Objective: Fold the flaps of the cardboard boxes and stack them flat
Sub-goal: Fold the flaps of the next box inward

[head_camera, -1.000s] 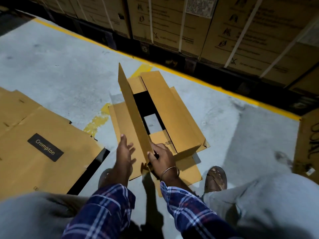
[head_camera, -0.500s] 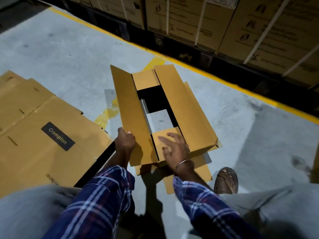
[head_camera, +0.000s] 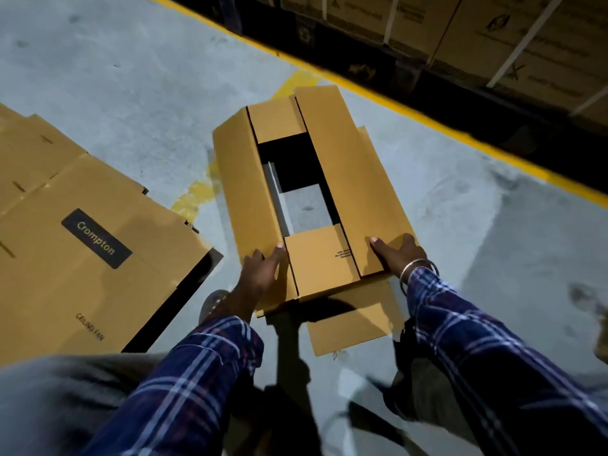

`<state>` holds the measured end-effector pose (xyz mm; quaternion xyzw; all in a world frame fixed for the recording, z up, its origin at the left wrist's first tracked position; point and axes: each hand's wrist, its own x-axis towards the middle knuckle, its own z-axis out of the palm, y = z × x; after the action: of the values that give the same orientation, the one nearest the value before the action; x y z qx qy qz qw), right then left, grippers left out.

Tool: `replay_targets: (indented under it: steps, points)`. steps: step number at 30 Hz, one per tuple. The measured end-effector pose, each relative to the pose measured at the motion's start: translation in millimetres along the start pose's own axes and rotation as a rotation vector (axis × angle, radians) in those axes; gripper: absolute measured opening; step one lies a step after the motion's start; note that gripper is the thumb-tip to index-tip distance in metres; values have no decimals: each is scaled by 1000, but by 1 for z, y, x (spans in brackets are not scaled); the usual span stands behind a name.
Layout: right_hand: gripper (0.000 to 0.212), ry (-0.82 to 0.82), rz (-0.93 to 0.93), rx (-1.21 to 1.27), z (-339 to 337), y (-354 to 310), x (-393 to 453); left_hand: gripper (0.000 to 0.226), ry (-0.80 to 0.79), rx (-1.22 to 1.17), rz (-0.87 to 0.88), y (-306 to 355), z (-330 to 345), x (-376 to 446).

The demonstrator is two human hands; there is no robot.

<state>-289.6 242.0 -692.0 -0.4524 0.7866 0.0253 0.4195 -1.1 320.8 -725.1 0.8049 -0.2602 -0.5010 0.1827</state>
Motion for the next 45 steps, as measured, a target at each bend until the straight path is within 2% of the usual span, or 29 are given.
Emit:
replay_targets:
  steps: [2, 6, 8, 12, 17, 20, 23, 26, 29, 32, 35, 38, 40, 42, 44, 45]
  points:
    - [112, 6, -3, -27, 10, -2, -7, 117, -105, -198, -66, 2, 7, -2]
    - [110, 4, -1, -35, 25, 5, -11, 93, -281, -365, -133, -5, 17, 5]
    - [110, -7, -2, -10, 26, 7, -8, 86, -262, -390, -134, -4, 18, 9]
    - [109, -37, 13, 34, 33, 6, -5, 90, -141, -467, -46, 5, 21, 17]
    - [110, -36, 27, 51, 39, 6, -10, 96, -154, -406, -37, 9, 22, 17]
    - [116, -47, 60, 38, 40, 6, -15, 89, -119, -412, -30, 6, 15, 18]
    - [133, 17, 97, 6, 43, 5, -27, 91, -10, -346, 12, 8, 15, 21]
    - [142, 103, -59, -54, 54, -2, -43, 83, 140, -168, 89, 10, 13, 20]
    - [137, 99, -190, -163, 63, -15, -54, 79, 192, -50, 151, 12, 9, 15]
    - [123, 82, -205, -249, 56, -22, -56, 68, 151, 6, 194, 13, 8, 5]
    - [113, 80, -276, -222, 36, -27, -60, 65, 111, 41, 202, 9, 8, 1]
    - [98, 207, -380, -181, 10, -34, -68, 68, 92, 100, 227, 10, 8, -8]
    - [84, 393, -426, -118, -7, -32, -66, 75, 67, 173, 261, 14, 7, -19]
    - [80, 597, -472, -94, -22, -22, -57, 80, 28, 266, 298, 14, 7, -24]
    - [78, 746, -493, -193, -38, -7, -37, 82, -7, 335, 325, 14, 8, -24]
    - [74, 763, -475, -254, -45, 1, -23, 84, -18, 344, 325, 14, 8, -23]
